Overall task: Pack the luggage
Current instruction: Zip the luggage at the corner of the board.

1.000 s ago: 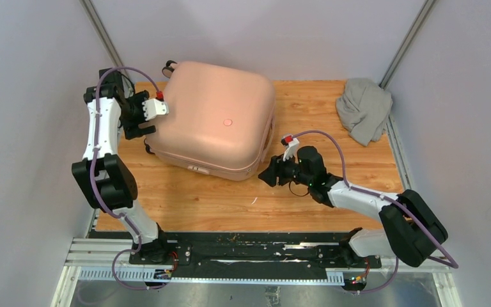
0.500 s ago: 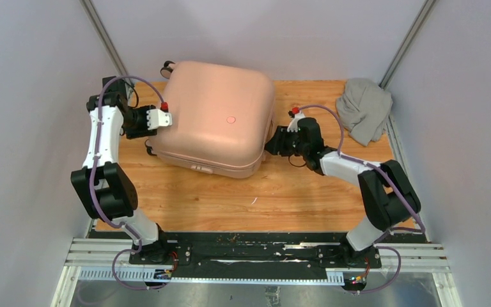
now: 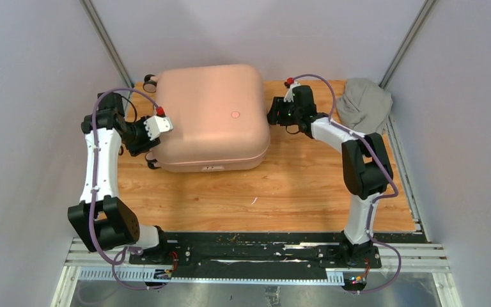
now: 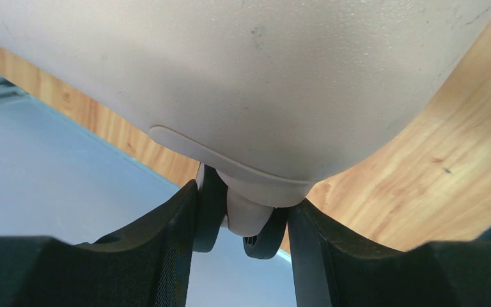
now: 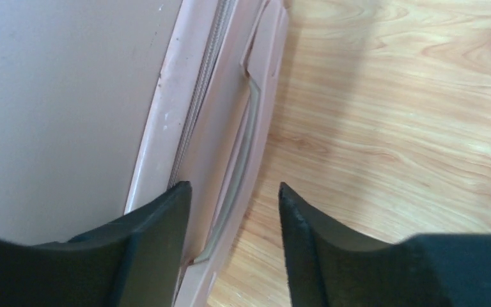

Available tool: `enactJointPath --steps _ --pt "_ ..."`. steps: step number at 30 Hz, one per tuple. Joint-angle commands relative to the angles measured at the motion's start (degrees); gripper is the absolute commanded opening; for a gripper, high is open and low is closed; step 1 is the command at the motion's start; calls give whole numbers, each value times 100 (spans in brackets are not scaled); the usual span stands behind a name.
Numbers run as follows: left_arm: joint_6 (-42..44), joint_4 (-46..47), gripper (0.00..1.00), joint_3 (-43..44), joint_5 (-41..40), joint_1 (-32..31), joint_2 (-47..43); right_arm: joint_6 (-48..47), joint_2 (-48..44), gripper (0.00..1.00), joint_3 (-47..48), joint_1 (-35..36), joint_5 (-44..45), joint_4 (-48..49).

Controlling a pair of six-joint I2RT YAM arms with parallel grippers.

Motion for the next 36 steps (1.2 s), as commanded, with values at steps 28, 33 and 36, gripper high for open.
enactJointPath --steps 28,33,36 --pt "-1709 -360 0 1380 392 -277 174 -1233 -2114 69 -4103 378 -2865 3975" --pt "-595 -652 29 878 -297 -268 -76 -1351 -2101 69 -4111 523 -2611 3800" --pt "-216 -785 64 650 -542 -168 26 -1436 -2231 70 -4212 558 -2436 3662"
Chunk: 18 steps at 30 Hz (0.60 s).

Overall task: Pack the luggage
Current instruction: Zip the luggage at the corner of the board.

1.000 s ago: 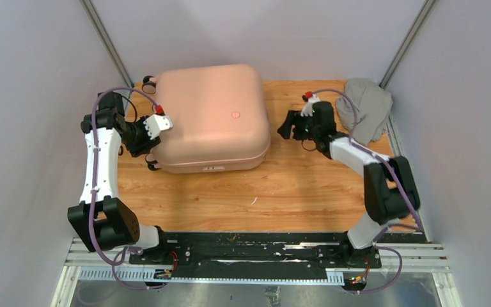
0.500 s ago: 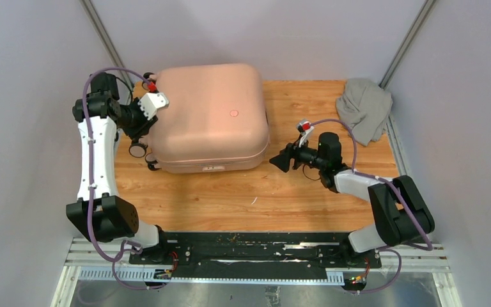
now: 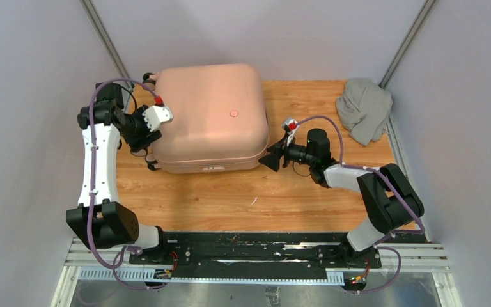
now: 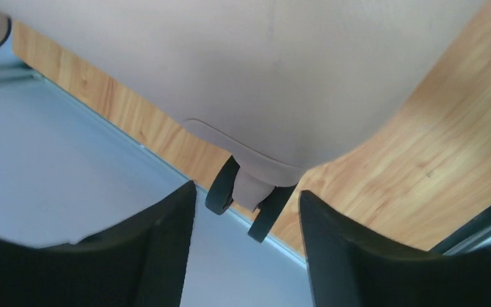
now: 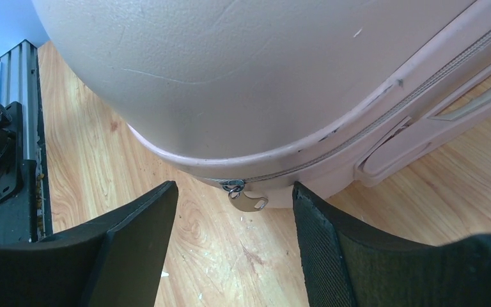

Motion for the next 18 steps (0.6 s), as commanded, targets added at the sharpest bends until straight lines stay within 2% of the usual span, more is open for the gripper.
enactJointPath --steps 1,3,5,9,14,16,18 --pt "860 -300 73 -319 -470 99 58 -303 -129 71 -48 222 238 -85" --pt "1065 -299 96 -381 -520 125 226 -345 -265 72 -139 220 300 -167" --pt "1181 -286 100 -286 -533 123 508 -419 -371 72 -181 225 330 -316" --pt "1212 -282 100 192 -423 126 1168 -468 -528 72 -282 219 380 -485" --pt "1541 -273 100 184 -296 122 1486 -434 -618 72 -465 211 483 -455" --pt "1633 -273 93 79 -407 126 1545 -429 -657 71 -529 157 544 -444" --pt "1654 -281 78 -2 -520 126 1563 -397 -685 72 -582 58 511 -390"
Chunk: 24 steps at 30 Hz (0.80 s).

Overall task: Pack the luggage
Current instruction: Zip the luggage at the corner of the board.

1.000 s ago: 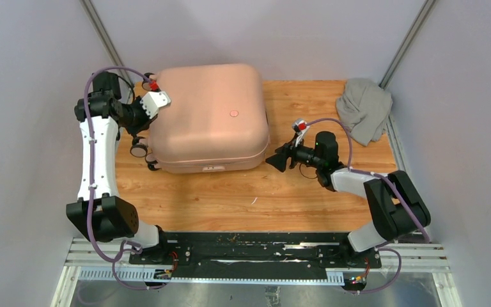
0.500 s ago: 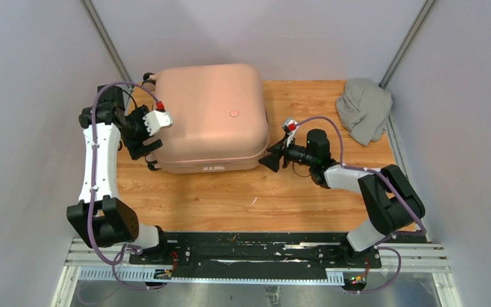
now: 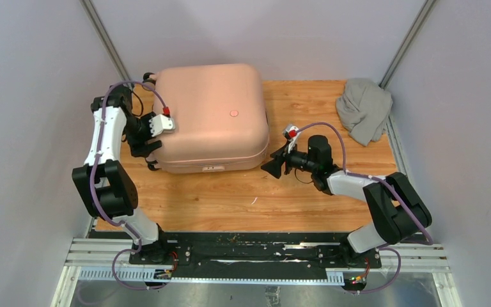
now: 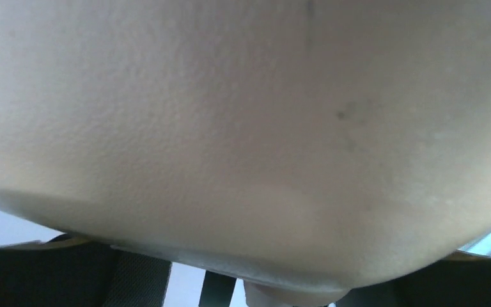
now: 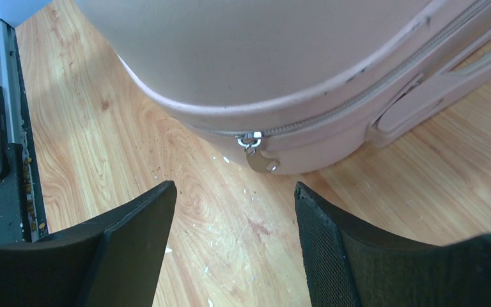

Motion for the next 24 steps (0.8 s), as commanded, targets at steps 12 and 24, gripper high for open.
enactJointPath --steps 12,24 --pt "-510 46 0 646 693 -21 -690 3 278 73 29 -444 -232 402" --pt "-763 51 0 405 771 -237 -974 848 945 70 384 -491 -742 1597"
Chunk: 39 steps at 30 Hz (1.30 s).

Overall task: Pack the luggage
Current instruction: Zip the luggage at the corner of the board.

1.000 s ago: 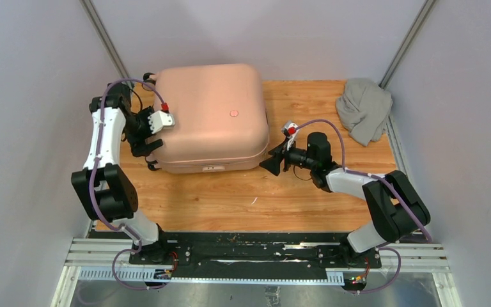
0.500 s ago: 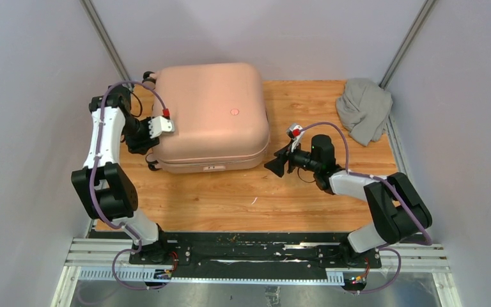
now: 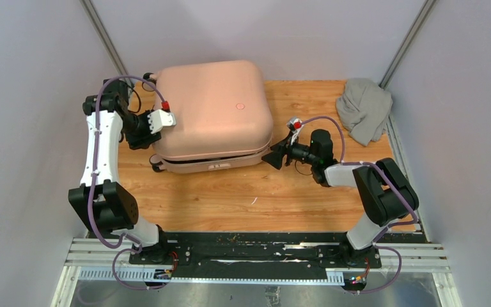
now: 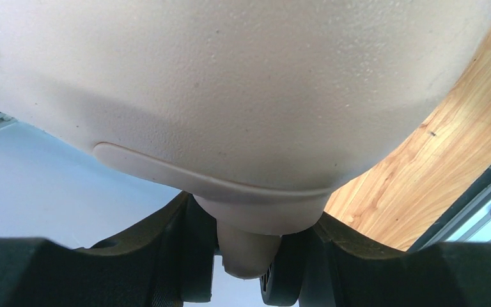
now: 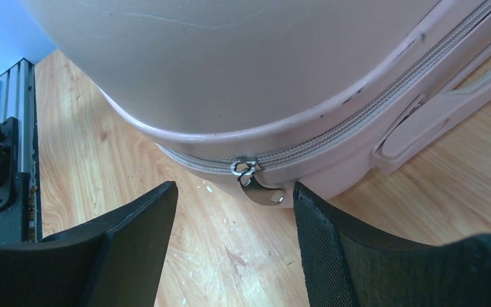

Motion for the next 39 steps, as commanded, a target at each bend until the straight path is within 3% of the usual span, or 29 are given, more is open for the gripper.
enactJointPath --steps 1,11,26,30,39 --pt "-663 579 0 -5 517 -80 -218 355 134 69 105 -41 -238 654" --pt "-697 578 0 -49 396 -92 -206 -59 112 46 209 -75 868 72" --pt "-639 579 0 -190 340 -92 -275 -115 30 66 521 -427 310 -296" --pt "-664 578 0 -172 349 -97 -257 -87 84 67 612 -470 -45 -364" --pt "-652 578 0 -155 324 -92 -280 578 518 66 729 -408 -953 437"
